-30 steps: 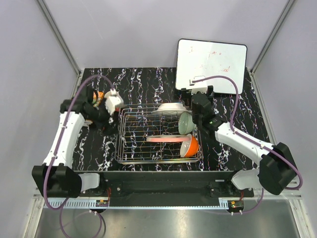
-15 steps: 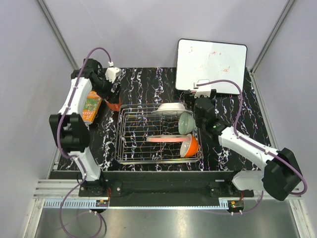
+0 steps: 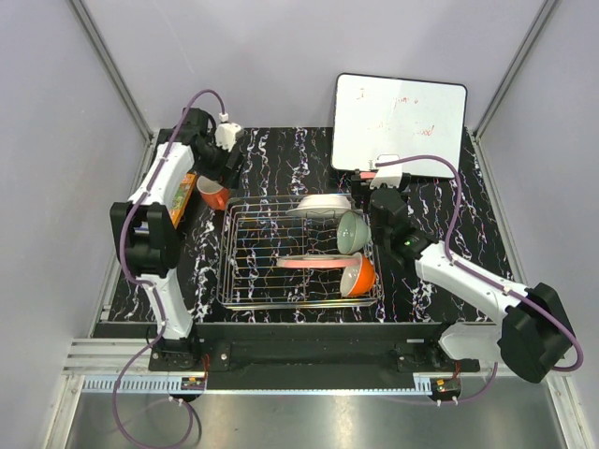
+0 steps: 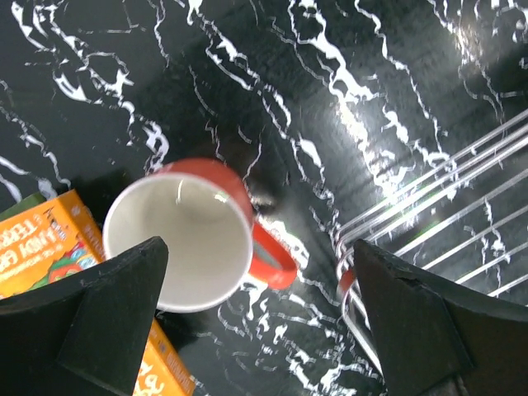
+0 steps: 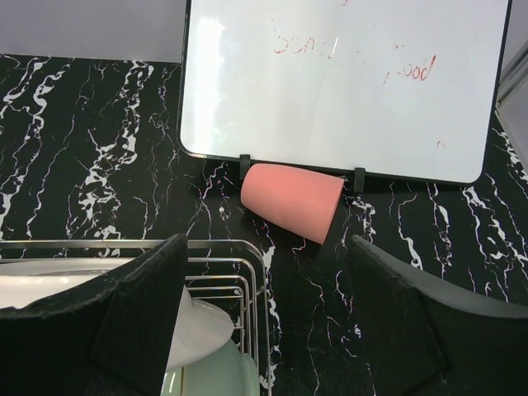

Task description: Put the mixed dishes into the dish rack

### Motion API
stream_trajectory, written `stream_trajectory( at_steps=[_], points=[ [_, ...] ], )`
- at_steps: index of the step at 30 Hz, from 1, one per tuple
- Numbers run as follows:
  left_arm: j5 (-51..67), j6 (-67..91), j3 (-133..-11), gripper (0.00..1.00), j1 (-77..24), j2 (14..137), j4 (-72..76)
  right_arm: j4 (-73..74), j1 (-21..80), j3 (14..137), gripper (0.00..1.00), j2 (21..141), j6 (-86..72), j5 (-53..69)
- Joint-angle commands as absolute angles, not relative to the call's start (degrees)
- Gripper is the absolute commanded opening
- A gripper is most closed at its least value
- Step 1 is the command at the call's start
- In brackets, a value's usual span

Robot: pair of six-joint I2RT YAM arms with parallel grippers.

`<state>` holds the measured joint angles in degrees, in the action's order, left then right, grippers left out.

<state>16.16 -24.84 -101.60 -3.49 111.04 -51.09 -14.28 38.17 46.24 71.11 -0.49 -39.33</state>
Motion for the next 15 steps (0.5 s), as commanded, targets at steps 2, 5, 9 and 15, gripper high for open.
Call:
stream_trajectory(
  at_steps=[2, 5, 9, 15],
  points=[
    [11.87, -20.39, -102.57, 0.99, -3.43, 114.61, -47.29, -16.70, 37.88, 45.70, 0.84, 69.70, -2.46, -38.23],
    [10.81, -19.52, -102.66, 0.99, -3.43, 115.83, -46.15, -16.52, 37.88, 45.44, 0.84, 69.17, -2.03, -38.14],
    [9.49, -19.07, -102.66, 0.99, -3.52, 117.07, -44.83, -16.44, 37.88, 45.26, 0.83, 68.64, -1.58, -38.32],
    [9.67, -18.63, -101.95, 0.86, -3.52, 119.18, -44.47, -16.00, 37.97, 44.83, 0.81, 68.20, -1.93, -38.76]
  ],
)
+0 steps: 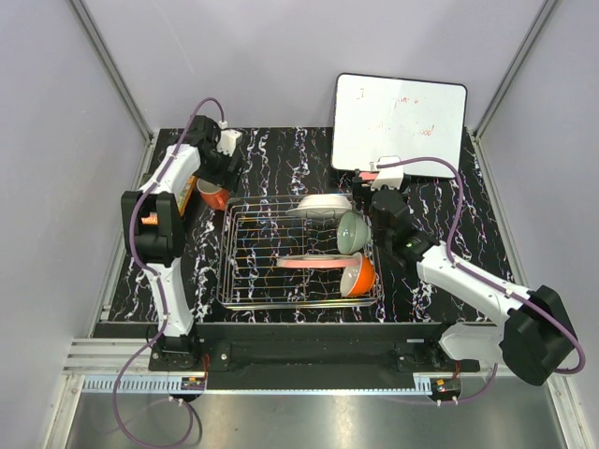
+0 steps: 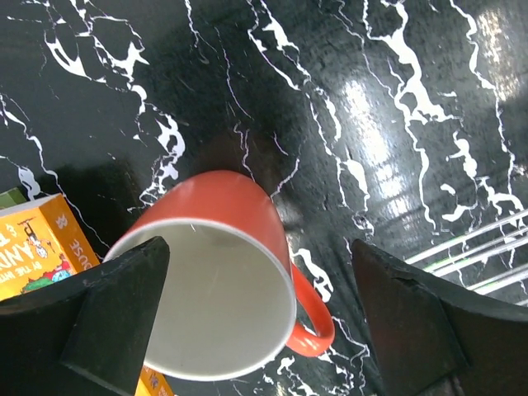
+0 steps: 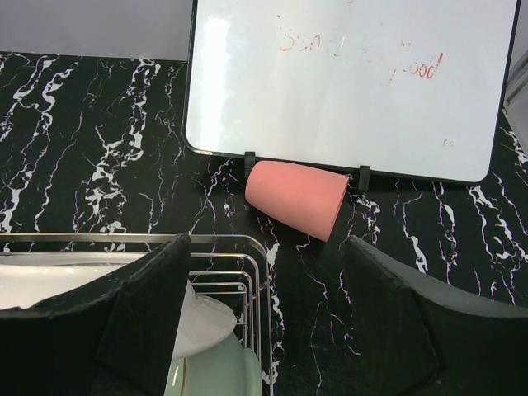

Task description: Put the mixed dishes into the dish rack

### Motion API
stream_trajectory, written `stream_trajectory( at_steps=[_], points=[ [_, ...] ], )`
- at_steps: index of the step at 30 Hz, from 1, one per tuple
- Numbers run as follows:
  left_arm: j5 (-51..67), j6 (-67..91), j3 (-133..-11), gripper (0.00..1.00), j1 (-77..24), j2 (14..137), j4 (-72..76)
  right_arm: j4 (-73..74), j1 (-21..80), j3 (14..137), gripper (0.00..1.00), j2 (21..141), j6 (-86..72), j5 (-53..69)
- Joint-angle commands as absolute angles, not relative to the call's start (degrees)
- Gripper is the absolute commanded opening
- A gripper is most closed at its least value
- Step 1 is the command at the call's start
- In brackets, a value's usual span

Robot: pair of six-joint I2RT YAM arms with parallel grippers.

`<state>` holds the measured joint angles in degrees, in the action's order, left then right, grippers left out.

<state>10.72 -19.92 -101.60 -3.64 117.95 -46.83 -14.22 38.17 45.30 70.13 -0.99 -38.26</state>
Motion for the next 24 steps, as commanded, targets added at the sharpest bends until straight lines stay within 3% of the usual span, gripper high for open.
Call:
stream_trajectory(
  at_steps=[1, 2, 3, 6, 8, 9, 10, 12, 24],
  points=[
    [9.93, -18.63, -101.78, 0.81, -3.52, 119.53, -44.47, -15.91, 37.97, 44.74, 0.81, 68.12, -2.11, -38.67],
    [10.63, -18.72, -101.78, 0.76, -3.52, 120.23, -44.56, -15.82, 37.97, 44.74, 0.81, 68.03, -2.20, -38.67],
    [10.81, -18.63, -101.86, 0.61, -3.52, 120.58, -44.65, -15.82, 37.97, 44.56, 0.81, 67.94, -2.28, -38.67],
    [10.81, -18.19, -101.78, 0.56, -3.52, 121.90, -44.74, -15.64, 37.97, 44.47, 0.80, 67.94, -2.28, -38.67],
    [10.81, -18.19, -101.78, 0.43, -3.52, 122.60, -45.08, -15.56, 37.97, 44.47, 0.80, 68.03, -2.37, -38.50],
    [10.90, -18.19, -102.13, 0.34, -3.52, 122.78, -45.35, -15.47, 37.97, 44.47, 0.80, 68.03, -2.63, -38.32],
    [10.90, -18.28, -102.22, 0.15, -3.52, 122.96, -45.79, -15.38, 37.97, 44.47, 0.80, 67.94, -2.81, -38.06],
    [11.51, -18.54, -102.65, 0.00, -3.52, 122.78, -46.58, -15.38, 37.97, 44.39, 0.79, 68.11, -3.16, -37.53],
    [24.50, -19.34, -103.71, 0.00, -3.43, 104.34, -48.78, -15.64, 37.97, 46.75, 0.83, 69.88, -8.25, -29.37]
  ],
)
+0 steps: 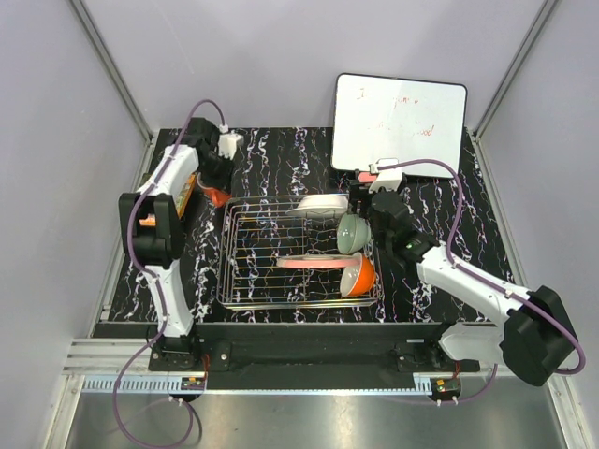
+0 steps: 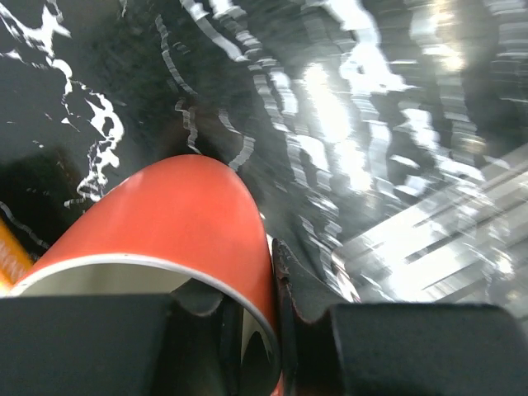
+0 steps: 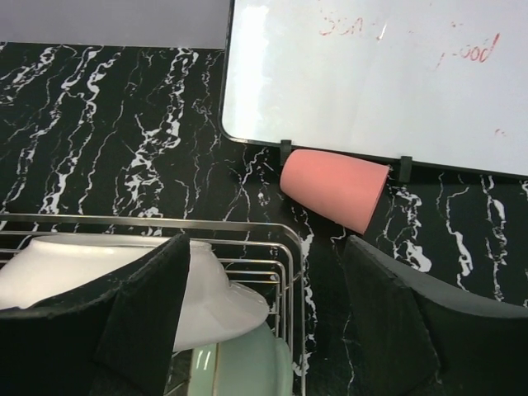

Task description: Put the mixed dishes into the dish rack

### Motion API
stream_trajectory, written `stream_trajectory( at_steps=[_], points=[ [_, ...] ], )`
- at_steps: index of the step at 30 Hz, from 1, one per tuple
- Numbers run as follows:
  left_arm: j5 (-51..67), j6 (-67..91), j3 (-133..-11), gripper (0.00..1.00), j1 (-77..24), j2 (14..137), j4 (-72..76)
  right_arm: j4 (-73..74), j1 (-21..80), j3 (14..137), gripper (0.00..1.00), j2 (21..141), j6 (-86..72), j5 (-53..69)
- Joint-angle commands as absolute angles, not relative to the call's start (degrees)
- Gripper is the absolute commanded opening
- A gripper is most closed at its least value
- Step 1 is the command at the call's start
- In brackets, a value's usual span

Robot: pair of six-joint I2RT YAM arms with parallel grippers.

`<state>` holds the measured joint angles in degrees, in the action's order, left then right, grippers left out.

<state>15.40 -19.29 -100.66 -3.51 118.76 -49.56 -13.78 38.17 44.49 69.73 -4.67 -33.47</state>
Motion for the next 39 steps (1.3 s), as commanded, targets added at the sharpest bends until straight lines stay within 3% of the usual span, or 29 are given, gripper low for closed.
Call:
stream_trajectory(
  at_steps=[1, 4, 8, 13, 18, 29, 39],
  points=[
    [28.78, -18.73, -104.15, 0.00, -3.17, 100.93, -48.87, -15.64, 38.06, 47.28, 0.84, 69.87, -9.31, -28.31],
    [38.89, -15.83, -106.25, 0.00, -2.29, 94.86, -48.95, -14.68, 37.97, 50.26, 0.86, 68.73, -13.26, -19.37],
    [53.93, -11.26, -107.05, 0.00, -0.97, 89.04, -48.87, -15.11, 37.97, 54.66, 1.00, 67.24, -18.53, -9.60],
    [80.95, -10.20, -103.02, 0.00, -0.09, 84.64, -48.26, -26.50, 37.97, 55.46, 1.00, 68.28, -32.67, 8.13],
    [94.46, -12.21, -97.57, 0.00, -0.09, 82.71, -48.16, -39.36, 37.79, 54.58, 1.00, 74.26, -50.51, 15.46],
    [96.50, -12.74, -95.71, 0.00, -0.44, 80.77, -48.16, -66.77, 35.95, 55.63, 1.00, 91.39, -72.41, 28.64],
    [96.42, -12.13, -96.42, 0.00, -2.72, 81.47, -48.43, -72.76, 35.68, 61.96, 1.00, 100.63, -77.95, 30.68]
  ],
)
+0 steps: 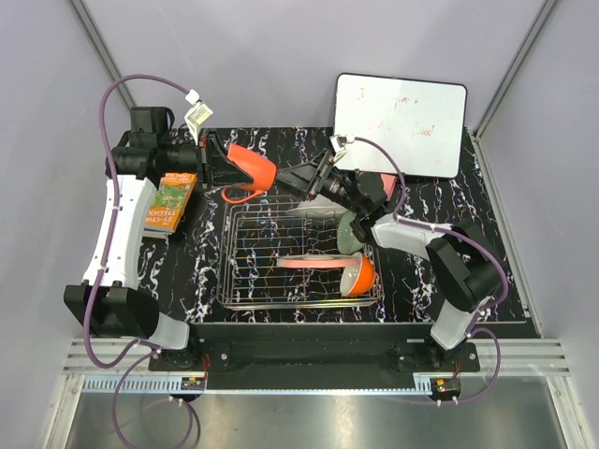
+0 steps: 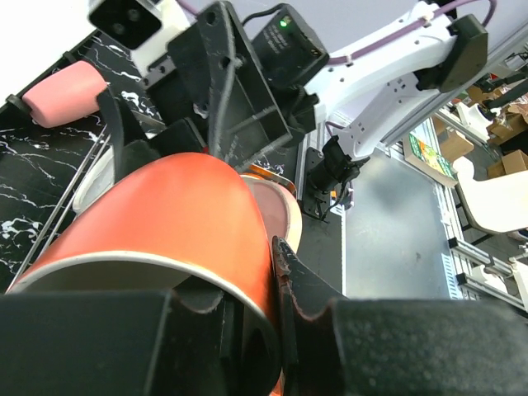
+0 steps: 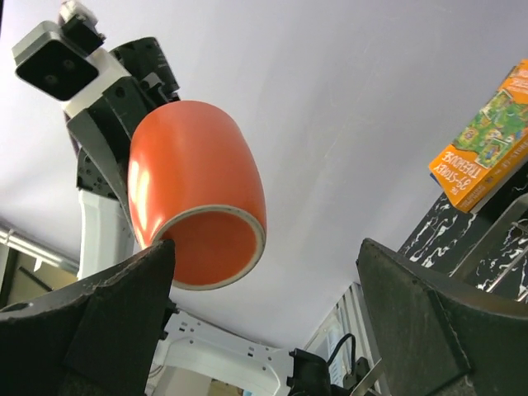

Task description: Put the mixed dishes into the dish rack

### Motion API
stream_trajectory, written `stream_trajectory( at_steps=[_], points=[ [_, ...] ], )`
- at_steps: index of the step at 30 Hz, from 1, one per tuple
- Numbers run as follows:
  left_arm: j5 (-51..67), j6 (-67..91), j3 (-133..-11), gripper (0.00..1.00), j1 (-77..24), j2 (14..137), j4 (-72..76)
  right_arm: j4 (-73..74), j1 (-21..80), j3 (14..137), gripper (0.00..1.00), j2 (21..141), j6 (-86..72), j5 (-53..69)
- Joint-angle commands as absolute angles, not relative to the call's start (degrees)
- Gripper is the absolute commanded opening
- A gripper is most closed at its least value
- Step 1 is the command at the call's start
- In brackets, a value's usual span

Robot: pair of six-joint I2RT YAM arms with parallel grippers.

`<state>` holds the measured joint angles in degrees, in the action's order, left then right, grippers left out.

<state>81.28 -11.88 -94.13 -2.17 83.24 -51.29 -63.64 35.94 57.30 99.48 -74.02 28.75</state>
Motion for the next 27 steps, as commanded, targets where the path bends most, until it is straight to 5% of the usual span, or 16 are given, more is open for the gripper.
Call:
stream_trajectory(
  at_steps=[1, 8, 27],
  points=[
    [96.50, -12.13, -96.24, 0.00, -2.81, 81.74, -48.43, -74.34, 35.68, 62.14, 1.00, 101.94, -79.87, 30.41],
    [96.42, -12.92, -95.54, 0.00, -2.99, 82.26, -48.34, -89.54, 35.68, 64.33, 1.00, 109.42, -91.66, 28.83],
    [96.50, -11.16, -103.52, 0.00, -2.64, 81.30, -48.08, -89.56, 32.87, 62.76, 1.00, 103.98, -94.48, 27.69]
  ],
)
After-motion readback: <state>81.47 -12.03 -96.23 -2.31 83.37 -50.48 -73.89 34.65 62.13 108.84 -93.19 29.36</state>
